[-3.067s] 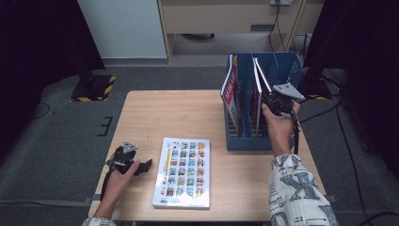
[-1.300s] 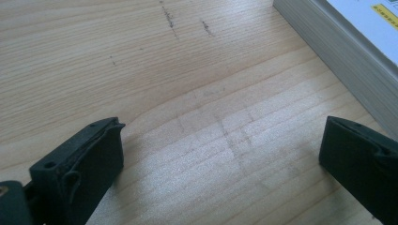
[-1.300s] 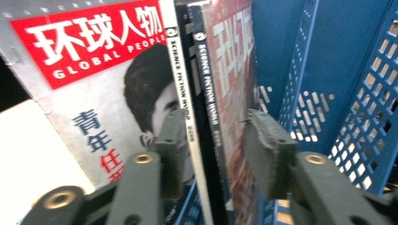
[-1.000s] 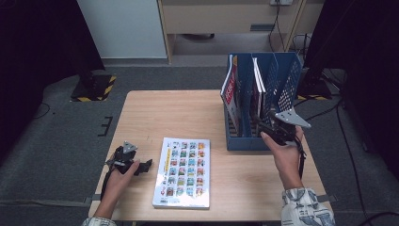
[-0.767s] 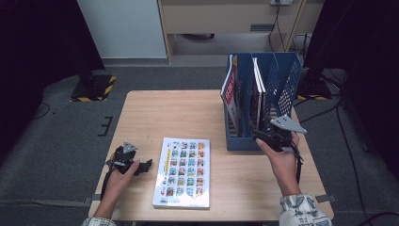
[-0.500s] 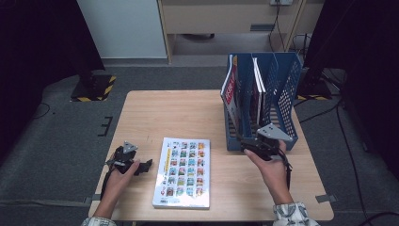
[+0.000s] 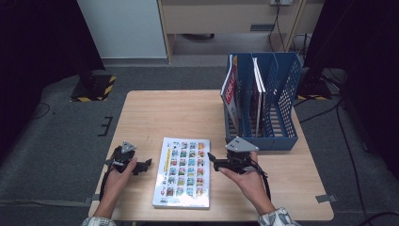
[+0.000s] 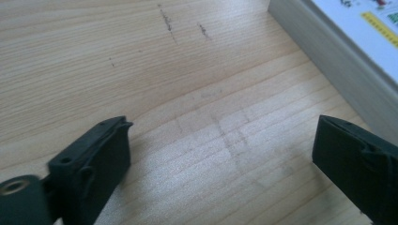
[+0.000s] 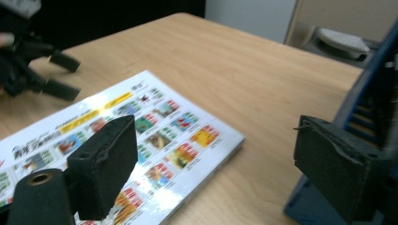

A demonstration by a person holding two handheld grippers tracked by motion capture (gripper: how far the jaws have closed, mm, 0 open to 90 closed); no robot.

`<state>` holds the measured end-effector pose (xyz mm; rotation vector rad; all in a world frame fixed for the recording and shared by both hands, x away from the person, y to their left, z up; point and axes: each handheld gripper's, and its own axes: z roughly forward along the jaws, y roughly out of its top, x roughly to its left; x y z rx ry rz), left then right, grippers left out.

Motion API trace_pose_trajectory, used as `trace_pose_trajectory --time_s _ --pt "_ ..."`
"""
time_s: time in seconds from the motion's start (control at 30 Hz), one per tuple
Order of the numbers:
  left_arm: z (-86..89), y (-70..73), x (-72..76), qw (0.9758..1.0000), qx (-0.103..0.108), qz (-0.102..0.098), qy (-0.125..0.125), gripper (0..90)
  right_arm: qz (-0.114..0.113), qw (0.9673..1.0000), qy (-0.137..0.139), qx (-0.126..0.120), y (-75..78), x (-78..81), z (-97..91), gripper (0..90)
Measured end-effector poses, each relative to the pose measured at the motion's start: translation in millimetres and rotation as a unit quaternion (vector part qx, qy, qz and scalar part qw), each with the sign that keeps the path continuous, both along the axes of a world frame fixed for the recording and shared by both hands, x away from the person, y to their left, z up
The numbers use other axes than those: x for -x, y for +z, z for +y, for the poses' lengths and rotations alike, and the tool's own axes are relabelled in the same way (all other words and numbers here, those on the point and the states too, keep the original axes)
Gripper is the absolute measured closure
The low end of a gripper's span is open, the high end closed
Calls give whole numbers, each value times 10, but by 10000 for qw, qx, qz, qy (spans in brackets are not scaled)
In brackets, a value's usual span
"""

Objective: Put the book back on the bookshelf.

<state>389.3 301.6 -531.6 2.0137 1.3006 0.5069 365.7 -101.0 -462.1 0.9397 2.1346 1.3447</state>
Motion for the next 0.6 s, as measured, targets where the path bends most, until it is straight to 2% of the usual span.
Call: trace_pose_trajectory --time_s 0.03,0.1,0.27,0.33,0.43,0.6 --pt "3 26 8 10000 -13 -31 -9 53 24 9999 148 82 -33 9 35 121" --pt "-5 76 31 9999 121 -94 -58 78 75 9994 301 139 -79 22 88 130" --pt "-110 170 110 9993 262 -98 -245 94 215 9980 549 227 -179 64 205 233" --pt "-175 200 134 9990 248 -89 -349 102 269 9975 615 243 -223 67 234 274" --pt "-275 222 156 9984 248 -70 -498 104 354 9966 643 386 -299 64 272 351" --pt "-417 234 201 9967 176 27 -795 110 559 9955 577 504 -412 21 278 396"
